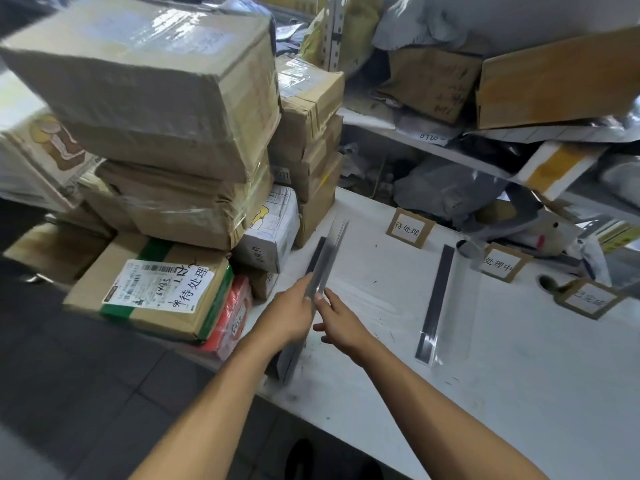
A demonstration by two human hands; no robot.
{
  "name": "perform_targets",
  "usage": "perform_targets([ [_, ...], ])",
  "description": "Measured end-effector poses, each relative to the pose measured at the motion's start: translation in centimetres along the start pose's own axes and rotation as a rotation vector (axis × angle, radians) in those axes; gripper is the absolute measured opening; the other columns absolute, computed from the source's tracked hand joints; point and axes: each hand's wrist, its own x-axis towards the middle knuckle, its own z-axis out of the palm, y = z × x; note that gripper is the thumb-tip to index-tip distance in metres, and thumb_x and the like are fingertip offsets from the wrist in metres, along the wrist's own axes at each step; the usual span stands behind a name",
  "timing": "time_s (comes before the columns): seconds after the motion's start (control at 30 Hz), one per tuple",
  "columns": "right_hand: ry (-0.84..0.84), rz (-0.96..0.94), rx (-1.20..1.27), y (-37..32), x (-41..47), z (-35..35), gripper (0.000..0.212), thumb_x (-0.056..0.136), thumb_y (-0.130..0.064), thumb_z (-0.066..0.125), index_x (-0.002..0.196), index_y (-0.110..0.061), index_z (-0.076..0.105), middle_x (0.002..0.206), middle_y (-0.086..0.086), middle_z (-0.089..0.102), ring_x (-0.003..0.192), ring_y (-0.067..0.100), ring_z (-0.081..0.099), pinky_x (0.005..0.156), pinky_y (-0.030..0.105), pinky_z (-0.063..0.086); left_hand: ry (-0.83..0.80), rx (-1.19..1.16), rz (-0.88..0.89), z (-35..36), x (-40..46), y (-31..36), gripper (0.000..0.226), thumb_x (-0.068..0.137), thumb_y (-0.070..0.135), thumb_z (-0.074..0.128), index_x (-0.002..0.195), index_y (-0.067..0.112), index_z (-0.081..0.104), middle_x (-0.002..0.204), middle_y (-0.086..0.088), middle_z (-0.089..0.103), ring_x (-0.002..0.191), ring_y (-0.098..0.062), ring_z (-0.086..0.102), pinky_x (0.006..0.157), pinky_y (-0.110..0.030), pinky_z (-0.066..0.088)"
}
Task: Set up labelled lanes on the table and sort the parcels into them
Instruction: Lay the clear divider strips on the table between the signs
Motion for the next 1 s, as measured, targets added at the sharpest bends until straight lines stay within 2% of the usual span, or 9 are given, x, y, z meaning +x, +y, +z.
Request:
perform_targets([
  [0.1,-0.014,0.003,-0.006,-0.1,0.0,-0.2,0.071,0.100,-0.063,0.032,0.159,-0.030,0.015,0.161,0.003,0.033,0.113,0.019,0.062,0.108,0.045,0.046,0.047,0.050,0.048,-1.8,-0.9,2.2,0.055,0.103,0.021,0.037,0.155,0.033,0.025,0.149,-0.010,0.048,0.132,-0.027,0.049,0.103,-0.036,0.041],
  [0.23,0.019,-0.010,-0.022,-0.8,-0.2,-1.4,0.072,0.100,-0.064,0.030,0.160,-0.025,0.019,0.163,0.003,0.031,0.139,0.027,0.045,0.116,0.050,0.035,0.115,0.120,0.141,-3.8,-2.5,6.3,0.053,0.103,0.021,0.037,0.153,0.036,0.029,0.125,-0.013,0.061,0.101,-0.026,0.057,0.091,-0.040,0.049],
  [0.33,0.093,-0.081,0.027,-2.4,-1.1,-3.7,0.063,0.102,-0.061,0.028,0.151,-0.023,0.037,0.154,0.002,0.043,0.139,0.028,0.044,0.113,0.052,0.037,0.136,0.144,0.180,-4.2,-3.4,9.5,0.054,0.103,0.021,0.035,0.154,0.037,0.026,0.125,-0.015,0.061,0.105,-0.029,0.057,0.091,-0.041,0.049],
  [0.43,0.262,-0.220,0.204,-4.3,-2.5,-7.6,0.042,0.103,-0.056,0.027,0.127,-0.030,0.048,0.128,-0.005,0.053,0.116,0.018,0.058,0.091,0.041,0.050,0.153,0.144,0.230,-3.1,-3.8,12.3,0.054,0.105,0.023,0.034,0.155,0.036,0.023,0.136,-0.012,0.058,0.113,-0.029,0.056,0.096,-0.041,0.047],
  [0.5,0.394,-0.268,0.286,-4.9,-3.4,-10.9,0.040,0.100,-0.061,0.026,0.122,-0.035,0.047,0.121,-0.007,0.056,0.107,0.012,0.060,0.079,0.035,0.051,0.167,0.138,0.262,-1.2,-3.7,13.6,0.055,0.105,0.023,0.035,0.156,0.037,0.021,0.131,-0.008,0.060,0.095,-0.018,0.058,0.083,-0.034,0.050],
  [0.57,0.525,-0.288,0.234,-4.5,-4.1,-14.3,0.051,0.095,-0.066,0.027,0.125,-0.032,0.050,0.119,-0.006,0.059,0.108,0.013,0.060,0.080,0.035,0.051,0.179,0.143,0.271,1.7,-3.7,14.4,0.055,0.104,0.023,0.036,0.155,0.037,0.021,0.112,-0.008,0.063,0.073,-0.010,0.051,0.063,-0.022,0.043],
  [0.7,0.852,-0.143,0.019,-0.2,-4.6,-20.9,0.053,0.099,-0.057,0.040,0.135,-0.019,0.051,0.129,0.003,0.059,0.119,0.024,0.054,0.092,0.037,0.044,0.121,0.160,0.225,9.1,-4.3,14.5,0.057,0.104,0.026,0.042,0.154,0.035,0.018,0.099,-0.004,0.064,0.077,-0.019,0.058,0.073,-0.035,0.053],
  [0.83,0.639,0.249,0.097,6.0,-4.8,-23.0,0.073,0.100,-0.058,0.040,0.157,-0.018,0.019,0.163,0.011,0.026,0.144,0.036,0.033,0.115,0.054,0.034,-0.032,0.210,0.172,15.7,-5.0,12.6,0.065,0.102,0.022,0.042,0.156,0.033,0.009,0.100,-0.006,0.065,0.083,-0.025,0.063,0.071,-0.036,0.053],
  [1.0,0.492,0.300,0.176,9.9,-5.5,-21.4,0.079,0.100,-0.058,0.042,0.159,-0.015,0.013,0.165,0.010,0.023,0.141,0.035,0.040,0.111,0.050,0.042,-0.177,0.214,0.115,19.9,-5.9,10.5,0.061,0.101,0.020,0.033,0.157,0.033,0.011,0.118,-0.012,0.063,0.098,-0.034,0.061,0.075,-0.035,0.044],
])
